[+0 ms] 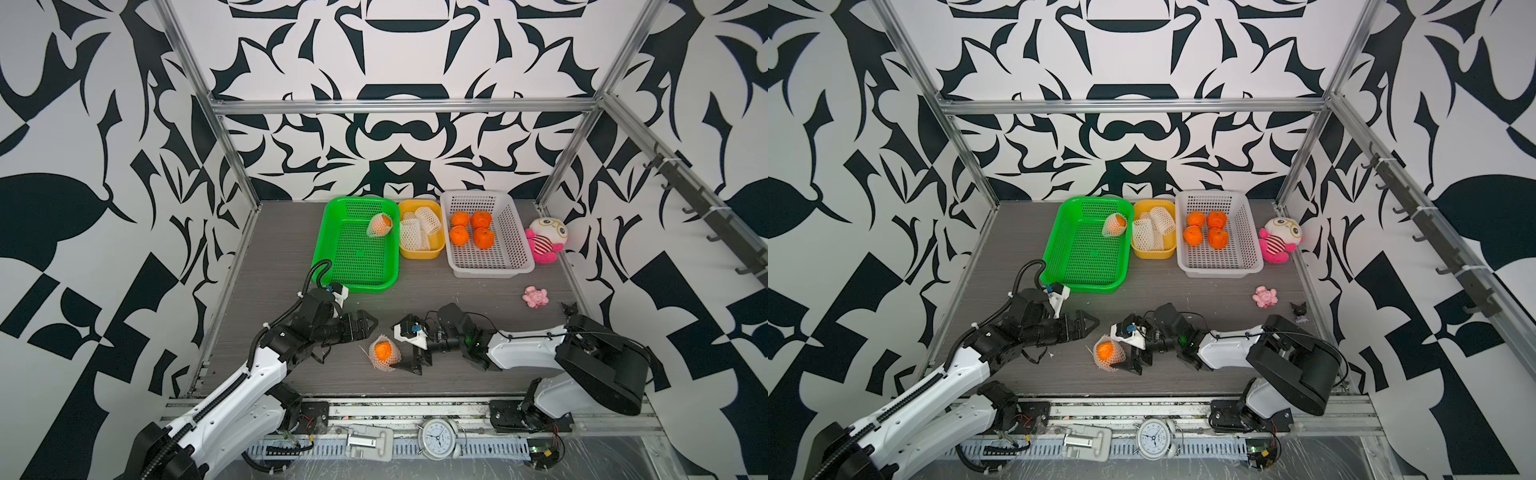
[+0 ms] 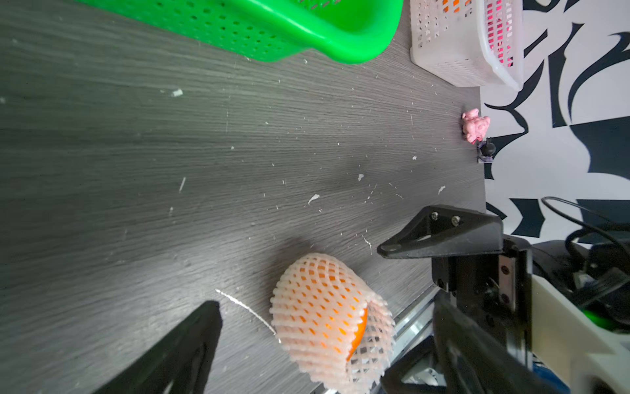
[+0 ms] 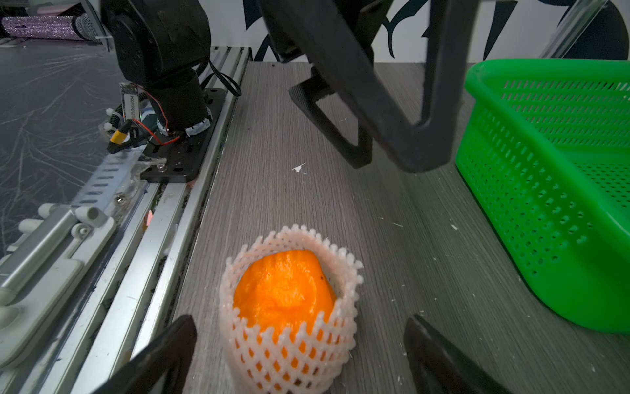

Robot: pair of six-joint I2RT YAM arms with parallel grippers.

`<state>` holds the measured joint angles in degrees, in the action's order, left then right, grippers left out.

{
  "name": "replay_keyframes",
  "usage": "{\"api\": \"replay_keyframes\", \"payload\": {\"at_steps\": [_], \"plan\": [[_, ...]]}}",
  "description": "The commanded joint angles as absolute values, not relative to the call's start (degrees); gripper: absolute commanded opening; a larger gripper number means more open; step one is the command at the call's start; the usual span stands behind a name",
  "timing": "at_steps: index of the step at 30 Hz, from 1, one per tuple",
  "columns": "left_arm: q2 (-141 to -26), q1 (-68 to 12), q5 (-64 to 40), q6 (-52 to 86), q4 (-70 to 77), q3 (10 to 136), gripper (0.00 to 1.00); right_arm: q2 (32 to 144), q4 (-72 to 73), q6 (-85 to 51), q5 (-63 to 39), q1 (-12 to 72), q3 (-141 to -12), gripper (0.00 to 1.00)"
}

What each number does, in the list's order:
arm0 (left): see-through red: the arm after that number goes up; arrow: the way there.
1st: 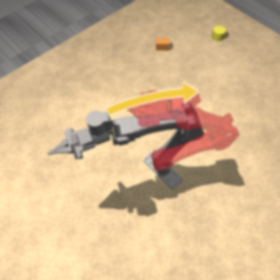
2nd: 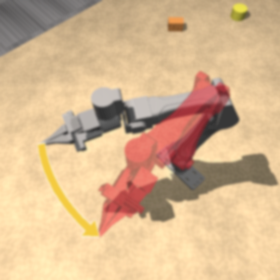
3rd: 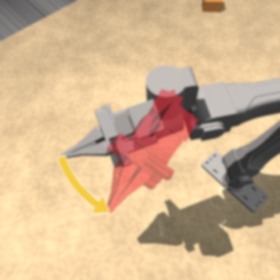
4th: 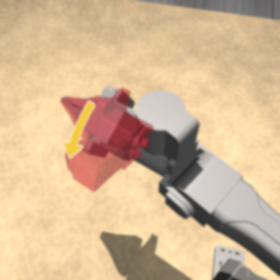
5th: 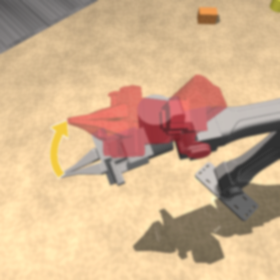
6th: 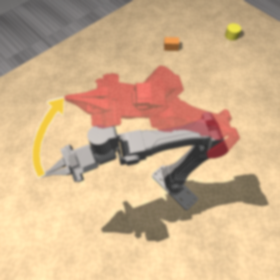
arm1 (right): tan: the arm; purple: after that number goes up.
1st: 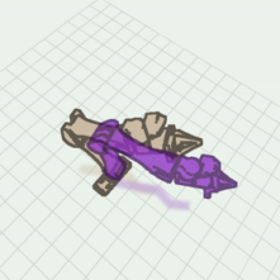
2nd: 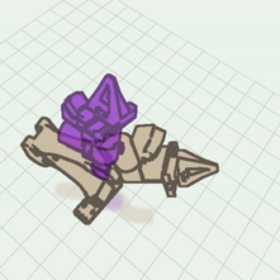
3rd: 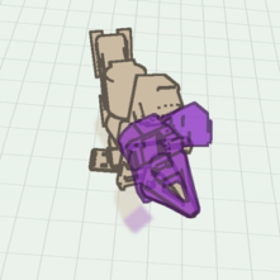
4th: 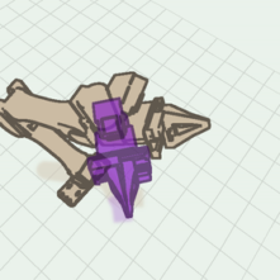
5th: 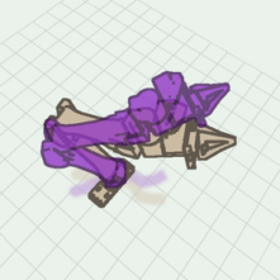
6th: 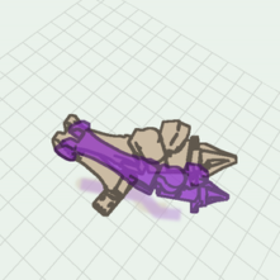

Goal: Remove foam nets from oranges
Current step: Remove the foam net from the orange.

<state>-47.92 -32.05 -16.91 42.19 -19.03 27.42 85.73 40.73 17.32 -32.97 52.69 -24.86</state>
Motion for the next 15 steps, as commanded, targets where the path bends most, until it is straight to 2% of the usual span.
{"api": "replay_keyframes", "payload": {"at_steps": [1, 11, 15], "plan": [[-45.7, -30.8, -21.9, 44.8, -16.3, 25.9, 0.99, 87.0, 44.4, 18.5, -34.4, 53.5, -27.9, 0.99], [-43.4, -30.5, -22.0, 45.6, -16.6, 24.5, 0.99, 95.4, 49.0, 18.7, -33.8, 55.1, -31.0, 0.99], [-42.8, -30.5, -21.9, 45.6, -16.8, 24.0, 1.00, 97.4, 51.2, 18.6, -34.2, 55.1, -31.2, 0.87]]}}
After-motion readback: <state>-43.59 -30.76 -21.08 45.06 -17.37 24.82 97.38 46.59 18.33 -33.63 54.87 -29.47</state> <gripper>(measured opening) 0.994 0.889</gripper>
